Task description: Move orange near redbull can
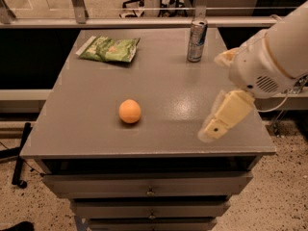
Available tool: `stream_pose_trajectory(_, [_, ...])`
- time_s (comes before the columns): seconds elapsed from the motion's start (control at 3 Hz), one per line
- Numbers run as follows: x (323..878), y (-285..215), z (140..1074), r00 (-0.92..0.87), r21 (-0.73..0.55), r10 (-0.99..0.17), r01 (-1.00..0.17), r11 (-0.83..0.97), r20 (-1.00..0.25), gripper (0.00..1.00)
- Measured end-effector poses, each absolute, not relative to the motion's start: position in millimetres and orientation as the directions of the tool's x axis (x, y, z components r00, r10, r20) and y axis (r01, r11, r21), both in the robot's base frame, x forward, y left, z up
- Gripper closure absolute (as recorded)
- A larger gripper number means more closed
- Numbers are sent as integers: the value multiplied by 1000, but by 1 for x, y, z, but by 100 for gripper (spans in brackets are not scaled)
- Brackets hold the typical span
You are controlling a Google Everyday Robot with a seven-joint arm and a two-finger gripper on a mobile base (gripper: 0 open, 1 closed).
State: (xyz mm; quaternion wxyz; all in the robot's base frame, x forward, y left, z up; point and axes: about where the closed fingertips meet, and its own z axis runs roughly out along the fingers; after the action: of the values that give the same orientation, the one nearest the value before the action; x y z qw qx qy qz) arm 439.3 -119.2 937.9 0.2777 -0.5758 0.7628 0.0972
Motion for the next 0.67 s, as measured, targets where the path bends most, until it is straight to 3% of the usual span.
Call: stream_pose_trajectory(0.67, [442,-108,941,-175,-178,-805,-928,328,-567,0])
